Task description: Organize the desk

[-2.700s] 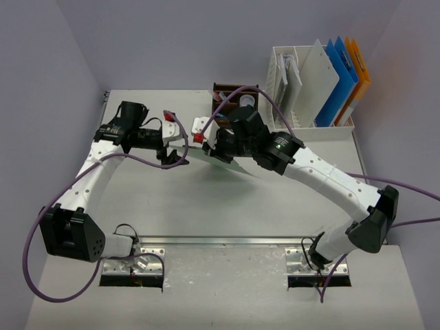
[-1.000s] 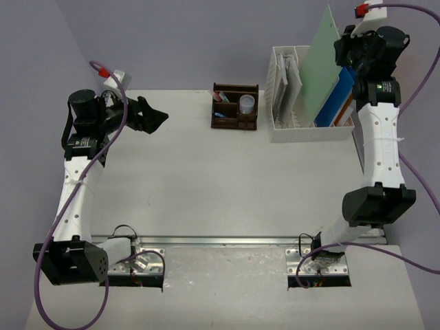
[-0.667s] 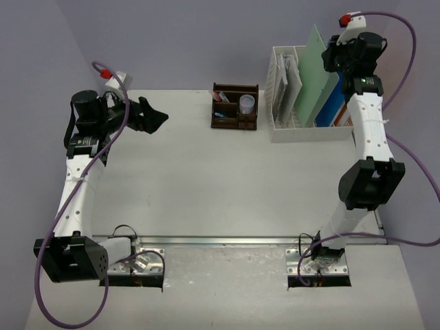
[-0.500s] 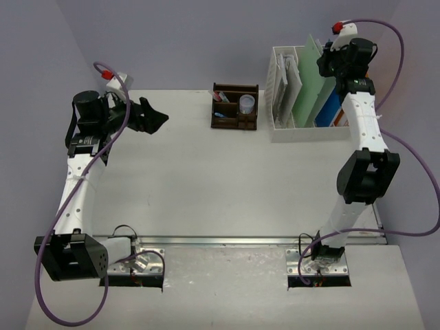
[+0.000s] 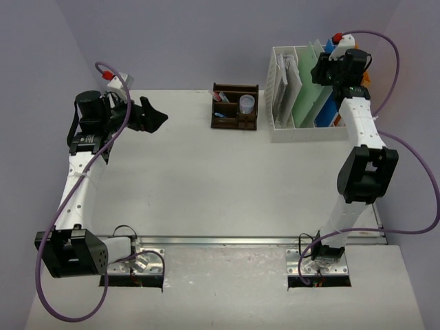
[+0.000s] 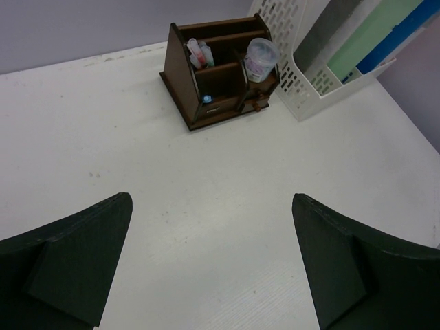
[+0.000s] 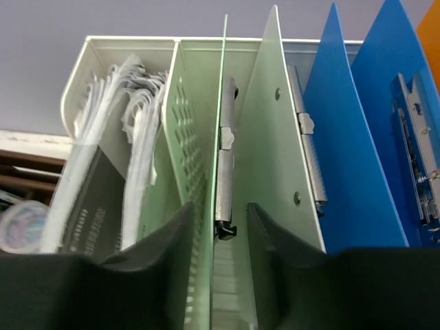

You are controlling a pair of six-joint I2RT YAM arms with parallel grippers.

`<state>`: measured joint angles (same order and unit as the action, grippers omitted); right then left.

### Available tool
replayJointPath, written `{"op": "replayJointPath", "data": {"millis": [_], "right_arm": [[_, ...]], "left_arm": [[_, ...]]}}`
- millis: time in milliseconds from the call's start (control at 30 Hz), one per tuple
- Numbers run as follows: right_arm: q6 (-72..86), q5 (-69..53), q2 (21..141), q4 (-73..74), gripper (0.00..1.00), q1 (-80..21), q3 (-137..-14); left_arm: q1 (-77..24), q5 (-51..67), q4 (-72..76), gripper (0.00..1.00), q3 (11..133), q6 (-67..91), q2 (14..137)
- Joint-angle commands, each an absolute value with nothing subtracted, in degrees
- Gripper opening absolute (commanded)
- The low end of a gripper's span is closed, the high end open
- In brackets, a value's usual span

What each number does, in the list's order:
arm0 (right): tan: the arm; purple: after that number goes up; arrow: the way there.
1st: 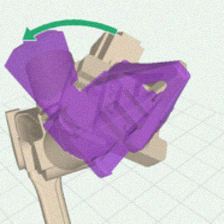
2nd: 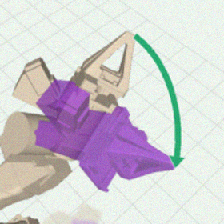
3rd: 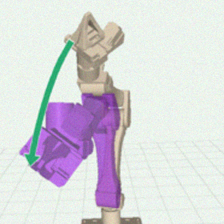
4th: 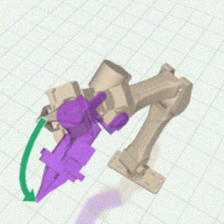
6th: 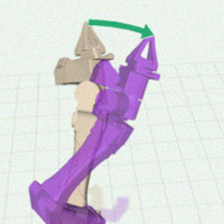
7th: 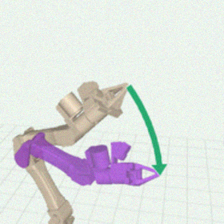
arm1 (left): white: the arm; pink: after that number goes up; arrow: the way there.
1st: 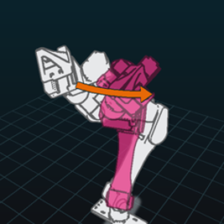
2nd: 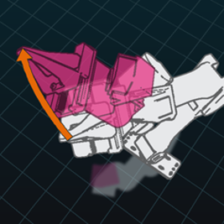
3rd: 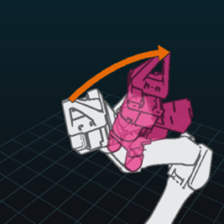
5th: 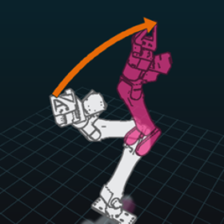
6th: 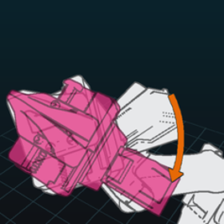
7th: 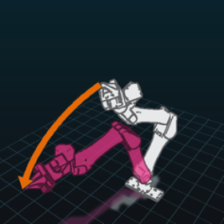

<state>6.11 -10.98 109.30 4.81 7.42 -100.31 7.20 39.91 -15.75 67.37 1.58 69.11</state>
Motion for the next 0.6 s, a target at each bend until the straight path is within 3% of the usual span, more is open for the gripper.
{"op": "replayJointPath", "data": {"millis": [0, 133, 233, 300, 467, 567], "right_arm": [[8.06, -13.6, 106.67, 8.55, 0.66, 7.65, -106.25], [4.48, -17.84, 103.52, 17.1, 0.84, 7.65, -116.32], [-0.26, -21.32, 97.96, 23.93, 0.97, 7.51, -115.57], [-3.91, -22.91, 95.37, 28.12, 0.99, 7.29, -112.67], [-8.49, -23.98, 79.81, 34.38, 0.99, 6.94, -89.66], [-7.09, -23.28, 68.06, 26.24, 0.99, 6.94, -63.37]], "left_arm": [[7.03, 35.7, -19.48, 1.0, 71.18, 1.59, 71.59], [7.03, 30.27, -23.75, 1.0, 74.03, 1.44, 74.7], [7.03, 26.42, -23.64, 1.0, 72.86, 1.71, 74.84], [7.03, 26.06, -23.86, 1.0, 72.02, 0.87, 74.93], [7.03, 25.46, -23.96, 1.0, 67.89, 0.26, 74.94], [7.12, 24.78, -23.73, 1.0, 64.46, -3.18, 73.97]]}}
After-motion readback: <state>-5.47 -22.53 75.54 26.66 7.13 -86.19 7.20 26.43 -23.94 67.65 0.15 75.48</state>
